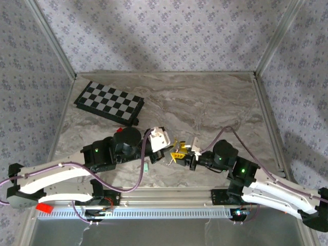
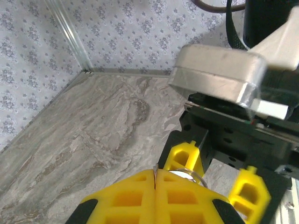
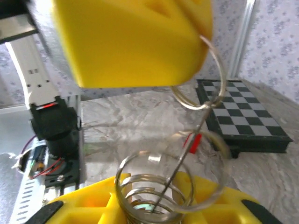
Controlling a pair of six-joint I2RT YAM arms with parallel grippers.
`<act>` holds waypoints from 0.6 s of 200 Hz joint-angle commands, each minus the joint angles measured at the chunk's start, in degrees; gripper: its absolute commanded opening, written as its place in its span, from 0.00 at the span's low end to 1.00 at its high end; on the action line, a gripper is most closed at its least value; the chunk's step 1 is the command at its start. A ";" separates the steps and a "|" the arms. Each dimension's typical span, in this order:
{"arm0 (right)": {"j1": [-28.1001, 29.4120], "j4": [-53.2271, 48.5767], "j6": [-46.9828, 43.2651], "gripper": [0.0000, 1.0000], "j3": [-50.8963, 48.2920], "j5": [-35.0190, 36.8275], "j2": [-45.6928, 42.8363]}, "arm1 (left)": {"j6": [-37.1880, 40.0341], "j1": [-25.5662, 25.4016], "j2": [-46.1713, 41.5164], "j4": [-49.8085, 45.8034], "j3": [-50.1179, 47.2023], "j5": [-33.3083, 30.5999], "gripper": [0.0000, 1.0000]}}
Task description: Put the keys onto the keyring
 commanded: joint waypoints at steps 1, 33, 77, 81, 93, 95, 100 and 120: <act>1.15 3.48 -2.84 0.20 1.06 10.06 -0.46 | 1.40 -0.25 -0.95 1.32 0.18 1.15 0.00; 2.28 5.52 -3.60 0.03 -0.05 15.64 -0.63 | 1.66 -0.29 -0.19 0.76 0.24 0.22 0.00; 5.57 7.05 -6.80 0.00 -1.05 20.84 -1.15 | 2.53 -0.25 2.23 0.33 1.35 -3.42 0.00; 5.93 7.05 -7.20 0.00 -1.04 21.66 -1.29 | 2.62 -0.21 2.53 0.26 1.50 -4.17 0.00; 7.37 7.05 -8.43 0.00 -1.15 24.34 -1.68 | 3.02 -0.35 3.24 -0.03 2.07 -6.09 0.00; 7.56 7.10 -8.70 0.00 -1.15 24.67 -1.80 | 3.12 -0.33 3.30 -0.09 2.09 -6.35 0.00; 8.04 7.06 -9.06 0.00 -1.25 25.78 -2.06 | 3.19 -0.38 3.51 -0.04 2.15 -7.26 0.00; 9.62 6.63 -10.51 0.00 -1.04 29.15 -2.57 | 3.51 -0.58 3.79 1.60 1.64 -9.11 0.00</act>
